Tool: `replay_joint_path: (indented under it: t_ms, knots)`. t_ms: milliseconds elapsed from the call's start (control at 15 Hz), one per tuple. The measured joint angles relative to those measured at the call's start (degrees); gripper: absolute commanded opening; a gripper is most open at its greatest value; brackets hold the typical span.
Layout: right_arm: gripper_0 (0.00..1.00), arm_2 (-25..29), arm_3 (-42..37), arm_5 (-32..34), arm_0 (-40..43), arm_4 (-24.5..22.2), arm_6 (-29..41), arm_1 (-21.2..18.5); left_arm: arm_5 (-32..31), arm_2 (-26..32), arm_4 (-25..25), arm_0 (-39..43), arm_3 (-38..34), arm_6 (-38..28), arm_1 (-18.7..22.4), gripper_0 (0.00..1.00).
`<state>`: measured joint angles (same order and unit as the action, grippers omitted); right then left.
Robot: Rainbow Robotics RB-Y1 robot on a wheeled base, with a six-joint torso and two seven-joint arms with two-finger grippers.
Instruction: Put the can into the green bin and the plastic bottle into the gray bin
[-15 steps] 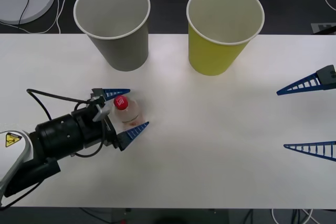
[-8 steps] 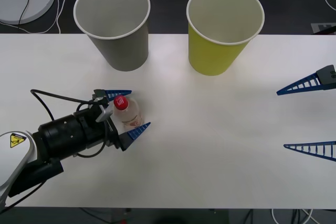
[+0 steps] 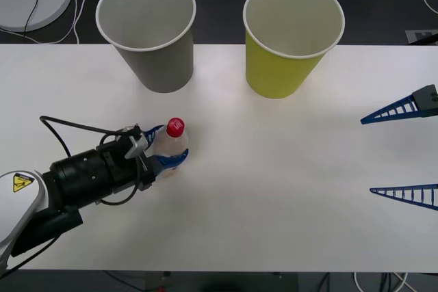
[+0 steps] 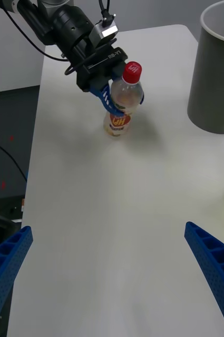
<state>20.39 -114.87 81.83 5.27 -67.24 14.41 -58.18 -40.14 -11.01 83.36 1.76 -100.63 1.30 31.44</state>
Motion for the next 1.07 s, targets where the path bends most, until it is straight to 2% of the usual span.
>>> replay_joint_path:
  t_ms: [400, 667, 800, 1067]
  knots:
    - [1.00, 0.0, 0.0, 0.0, 0.0, 0.0, 0.0, 0.0, -0.2, 0.0, -1.3, 0.0, -0.1, -0.1, 0.0, 0.00]
    - [1.00, 0.0, 0.0, 0.0, 0.0, 0.0, 0.0, 0.0, -0.4, 0.2, -3.4, 0.0, -1.5, -1.5, 1.6, 0.00]
    - [1.00, 0.0, 0.0, 0.0, 0.0, 0.0, 0.0, 0.0, -0.4, 0.6, -3.6, 0.1, -3.0, -4.0, 3.2, 0.00]
    - [1.00, 0.0, 0.0, 0.0, 0.0, 0.0, 0.0, 0.0, -0.4, 2.3, -0.1, 1.0, -8.1, -13.1, 7.7, 0.00]
